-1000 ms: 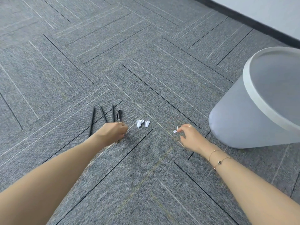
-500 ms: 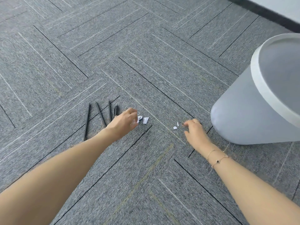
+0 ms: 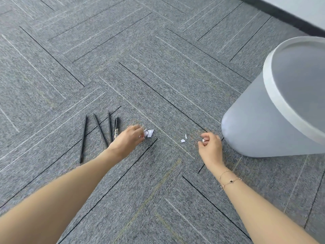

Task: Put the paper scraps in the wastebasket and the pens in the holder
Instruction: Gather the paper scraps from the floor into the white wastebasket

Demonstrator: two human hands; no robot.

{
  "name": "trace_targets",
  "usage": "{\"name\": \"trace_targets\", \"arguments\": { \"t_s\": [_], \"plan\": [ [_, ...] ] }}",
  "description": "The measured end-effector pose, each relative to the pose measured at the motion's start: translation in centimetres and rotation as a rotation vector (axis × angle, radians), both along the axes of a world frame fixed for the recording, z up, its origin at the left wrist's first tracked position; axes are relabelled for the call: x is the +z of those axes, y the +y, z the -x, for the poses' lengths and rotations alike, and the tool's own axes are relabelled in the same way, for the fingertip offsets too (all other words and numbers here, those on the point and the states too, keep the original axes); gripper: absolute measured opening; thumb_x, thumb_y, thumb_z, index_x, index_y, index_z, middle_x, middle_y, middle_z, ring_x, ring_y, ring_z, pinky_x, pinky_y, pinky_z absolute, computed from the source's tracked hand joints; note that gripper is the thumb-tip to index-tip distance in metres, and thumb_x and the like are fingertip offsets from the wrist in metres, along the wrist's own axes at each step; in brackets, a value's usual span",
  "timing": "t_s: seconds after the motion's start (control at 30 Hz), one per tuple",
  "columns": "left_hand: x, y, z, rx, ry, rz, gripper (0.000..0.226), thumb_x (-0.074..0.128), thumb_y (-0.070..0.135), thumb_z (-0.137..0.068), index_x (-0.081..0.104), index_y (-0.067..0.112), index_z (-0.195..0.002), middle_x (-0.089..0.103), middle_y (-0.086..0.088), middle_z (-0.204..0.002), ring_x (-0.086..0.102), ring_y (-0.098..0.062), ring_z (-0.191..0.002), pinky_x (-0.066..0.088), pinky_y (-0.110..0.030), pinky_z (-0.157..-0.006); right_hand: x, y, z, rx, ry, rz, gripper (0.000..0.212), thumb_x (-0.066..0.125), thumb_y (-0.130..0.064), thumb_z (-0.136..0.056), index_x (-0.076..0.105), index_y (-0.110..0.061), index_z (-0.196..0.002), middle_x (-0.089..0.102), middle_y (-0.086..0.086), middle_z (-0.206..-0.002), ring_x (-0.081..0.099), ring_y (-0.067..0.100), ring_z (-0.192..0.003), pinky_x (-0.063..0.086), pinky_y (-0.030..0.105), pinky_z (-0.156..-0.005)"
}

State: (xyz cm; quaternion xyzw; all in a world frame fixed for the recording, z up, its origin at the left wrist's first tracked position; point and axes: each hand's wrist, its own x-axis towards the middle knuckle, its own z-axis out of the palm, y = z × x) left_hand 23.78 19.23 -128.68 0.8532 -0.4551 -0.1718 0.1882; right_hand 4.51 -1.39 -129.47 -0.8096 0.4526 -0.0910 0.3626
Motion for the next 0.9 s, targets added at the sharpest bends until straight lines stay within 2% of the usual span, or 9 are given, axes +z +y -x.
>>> {"name": "trace_targets", "arguments": {
  "t_s": [0.07,0.17,0.27,0.43,0.63,0.7,0.77,0.83,0.9],
  "plan": [
    [0.1,-0.1,-0.1,0.017,0.027,0.003,0.012,0.057,0.019,-0.088,0.061,0.009,-0.094,0.06,-0.003,-0.102,0.061,-0.014,-0.087,0.049,-0.022,-0.086,0.0,-0.2,0.0,-0.002,0.004,-0.008,0.02,0.061,-0.001,-0.083,0.057,-0.005,-0.102,0.051,0.012,-0.106,0.054,0.016,-0.082,0.041,0.02,-0.076],
    [0.4,-0.4,-0.4,0.048,0.061,-0.016,0.012,0.055,0.02,-0.089,0.06,0.01,-0.095,0.061,-0.002,-0.098,0.061,-0.015,-0.084,0.055,-0.034,-0.082,0.2,-0.7,-0.1,0.018,0.039,0.003,0.01,0.06,-0.002,-0.083,0.059,-0.008,-0.091,0.057,0.01,-0.098,0.055,0.018,-0.083,0.046,0.025,-0.077],
    [0.5,-0.5,-0.3,0.071,0.098,-0.038,0.033,0.052,0.02,-0.09,0.053,0.013,-0.123,0.063,-0.006,-0.102,0.058,-0.012,-0.082,0.054,-0.037,-0.086,0.6,-0.9,-0.4,0.102,0.096,0.057,0.009,0.06,-0.003,-0.084,0.061,-0.012,-0.083,0.061,0.006,-0.089,0.055,0.016,-0.079,0.047,0.028,-0.074],
    [0.6,-1.2,0.3,0.063,0.103,-0.055,0.042,0.051,0.023,-0.091,0.045,0.013,-0.131,0.055,-0.007,-0.117,0.06,-0.013,-0.085,0.051,-0.028,-0.09,1.2,0.1,-1.5,0.303,0.101,0.055,0.02,0.059,-0.009,-0.086,0.06,-0.008,-0.106,0.056,-0.001,-0.092,0.055,0.01,-0.081,0.051,0.023,-0.078],
    [0.8,-2.3,0.7,-0.026,0.089,-0.055,0.047,0.053,0.018,-0.09,0.041,0.01,-0.135,0.042,-0.01,-0.135,0.059,-0.013,-0.088,0.038,-0.014,-0.09,1.1,0.8,-2.4,0.382,0.11,0.129,0.028,0.058,-0.009,-0.088,0.058,-0.007,-0.117,0.057,0.007,-0.102,0.053,0.01,-0.08,0.046,0.016,-0.072],
    [0.8,-2.7,0.7,-0.037,0.084,-0.068,0.047,0.053,0.017,-0.09,0.041,0.01,-0.135,0.044,-0.009,-0.134,0.058,-0.012,-0.088,0.037,-0.012,-0.089,1.0,0.8,-2.6,0.374,0.11,0.127,0.022,0.057,-0.01,-0.089,0.06,-0.008,-0.11,0.057,0.006,-0.102,0.052,0.008,-0.077,0.041,0.011,-0.064],
    [0.7,-2.8,0.8,-0.053,0.07,-0.066,0.045,0.054,0.016,-0.09,0.043,0.009,-0.133,0.049,-0.008,-0.128,0.055,-0.01,-0.085,0.038,-0.012,-0.087,0.8,0.7,-2.8,0.346,0.102,0.127,0.007,0.058,-0.01,-0.088,0.063,-0.008,-0.093,0.058,0.004,-0.097,0.05,0.005,-0.071,0.043,0.012,-0.063],
    [0.7,-2.8,0.9,-0.06,0.054,-0.053,0.041,0.054,0.017,-0.09,0.048,0.008,-0.129,0.053,-0.008,-0.121,0.053,-0.009,-0.08,0.039,-0.011,-0.084,0.6,0.6,-2.9,0.324,0.102,0.124,0.008,0.058,-0.01,-0.088,0.061,-0.01,-0.081,0.06,0.006,-0.093,0.049,0.003,-0.068,0.044,0.014,-0.061],
    [0.6,-2.9,1.0,-0.067,0.043,-0.034,0.034,0.054,0.017,-0.09,0.055,0.007,-0.122,0.055,-0.008,-0.115,0.051,-0.009,-0.076,0.04,-0.01,-0.08,0.3,0.7,-3.1,0.331,0.113,0.131,0.011,0.057,-0.01,-0.088,0.058,-0.011,-0.077,0.062,0.013,-0.097,0.057,0.015,-0.078,0.045,0.016,-0.065]
  ]
}}
